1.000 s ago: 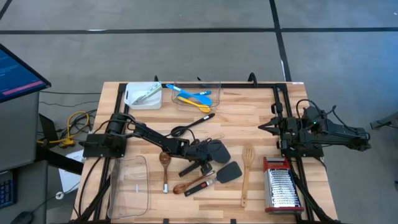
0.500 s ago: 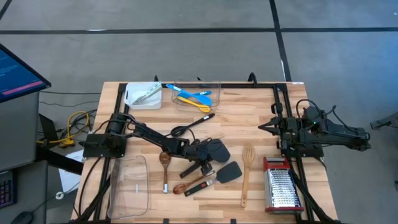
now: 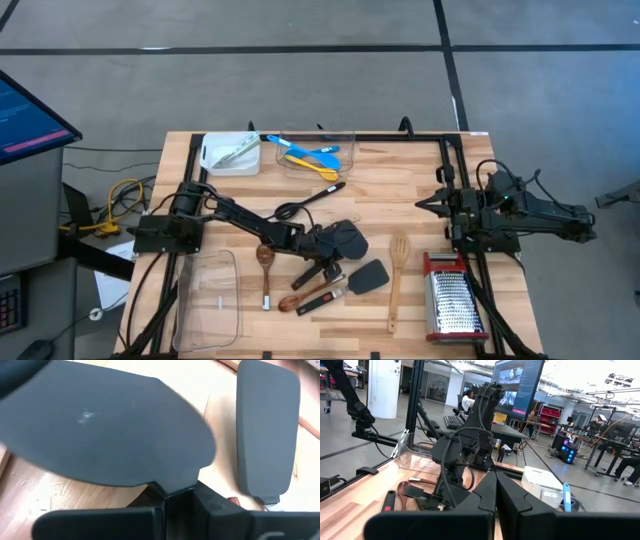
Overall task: Pick & Place Kitchen Items
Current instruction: Put the black slotted spatula into the bottom transparent bin
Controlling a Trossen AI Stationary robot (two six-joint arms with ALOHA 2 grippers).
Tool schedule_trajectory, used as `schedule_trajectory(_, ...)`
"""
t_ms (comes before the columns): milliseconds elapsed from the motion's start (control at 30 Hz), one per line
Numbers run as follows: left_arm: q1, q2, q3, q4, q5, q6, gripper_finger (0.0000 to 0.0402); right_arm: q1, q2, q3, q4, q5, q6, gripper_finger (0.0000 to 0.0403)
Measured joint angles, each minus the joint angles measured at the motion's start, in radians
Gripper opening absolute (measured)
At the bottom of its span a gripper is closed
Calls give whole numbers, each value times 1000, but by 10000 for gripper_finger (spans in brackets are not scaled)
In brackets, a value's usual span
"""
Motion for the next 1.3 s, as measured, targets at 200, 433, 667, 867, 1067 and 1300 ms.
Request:
schedule_trajectory(200, 0, 0, 1, 7, 0, 0, 15, 0, 0, 0, -2, 0, 0, 0)
schedule_trajectory(433, 0, 0, 1, 9, 16, 0, 14, 0, 0, 0, -2, 0, 0, 0)
schedule_trajectory(667, 0, 0, 1, 16, 17, 0, 12, 0, 0, 0, -2, 0, 0, 0)
schedule_trajectory(867, 0, 0, 1, 26, 35, 0, 3, 0, 0, 0, -2, 0, -2, 0)
schedule_trajectory(1067, 0, -33, 1, 26, 53, 25, 2, 0, 0, 0, -2, 0, -2, 0)
schedule_trajectory(1300, 5, -204, 1, 19, 7, 178, 2, 0, 0, 0, -2, 0, -2, 0)
